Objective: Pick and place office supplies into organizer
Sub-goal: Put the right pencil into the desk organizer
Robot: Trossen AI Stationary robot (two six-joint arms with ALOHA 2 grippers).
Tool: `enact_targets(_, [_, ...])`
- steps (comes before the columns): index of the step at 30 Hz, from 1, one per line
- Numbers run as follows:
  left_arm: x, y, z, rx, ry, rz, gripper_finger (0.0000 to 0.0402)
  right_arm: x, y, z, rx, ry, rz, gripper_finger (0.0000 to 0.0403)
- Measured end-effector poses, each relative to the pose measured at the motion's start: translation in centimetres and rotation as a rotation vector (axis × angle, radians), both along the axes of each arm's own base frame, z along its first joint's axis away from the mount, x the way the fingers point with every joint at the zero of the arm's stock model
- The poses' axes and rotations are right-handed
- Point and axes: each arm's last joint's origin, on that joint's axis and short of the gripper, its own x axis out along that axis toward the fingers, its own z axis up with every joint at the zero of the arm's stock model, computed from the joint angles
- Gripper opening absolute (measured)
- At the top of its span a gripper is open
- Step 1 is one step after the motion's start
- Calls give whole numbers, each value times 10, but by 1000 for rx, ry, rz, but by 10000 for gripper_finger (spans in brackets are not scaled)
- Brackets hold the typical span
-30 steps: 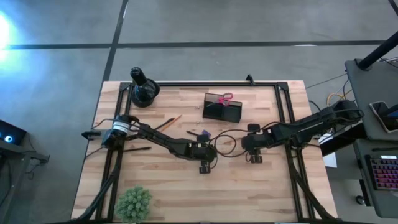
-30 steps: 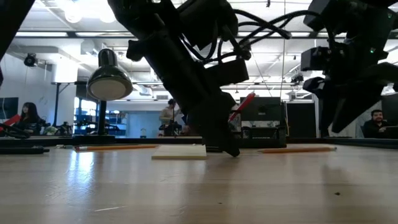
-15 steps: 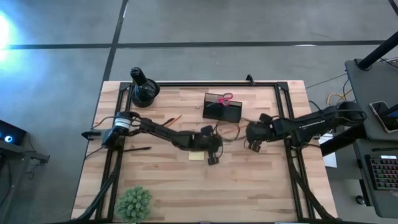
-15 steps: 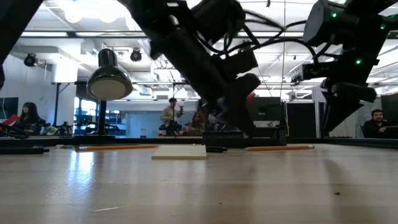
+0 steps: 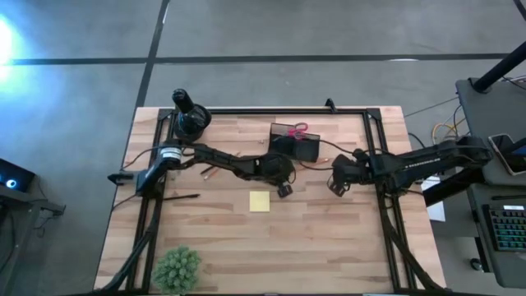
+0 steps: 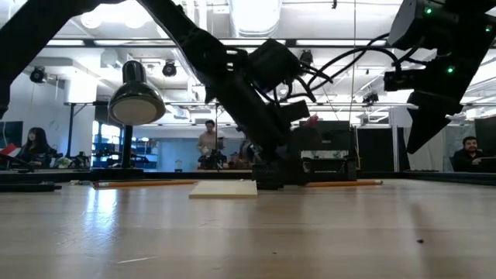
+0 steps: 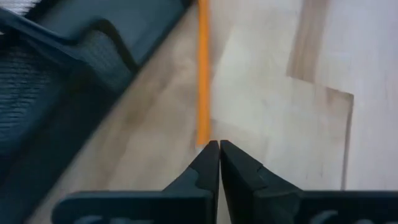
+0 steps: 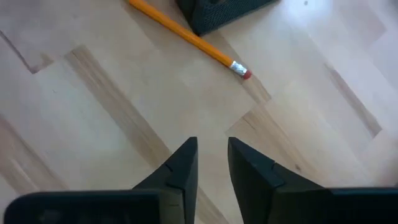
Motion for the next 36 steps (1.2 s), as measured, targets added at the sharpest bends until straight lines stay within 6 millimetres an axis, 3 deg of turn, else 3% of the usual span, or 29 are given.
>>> enact_targets(8, [1, -5, -1, 9, 0, 1, 0, 0, 0, 0, -9, -12, -25, 83])
enact_targets(14, [0, 0, 30, 107, -97, 68, 0, 0, -1, 0, -28, -13, -30, 82])
enact_targets(30, [0, 3, 3, 56, -3, 19, 0, -1, -1, -1, -36, -8, -32, 82])
enact_targets(36, [0, 3, 1, 57, -1, 20, 0, -1, -1, -1, -35, -8, -32, 76])
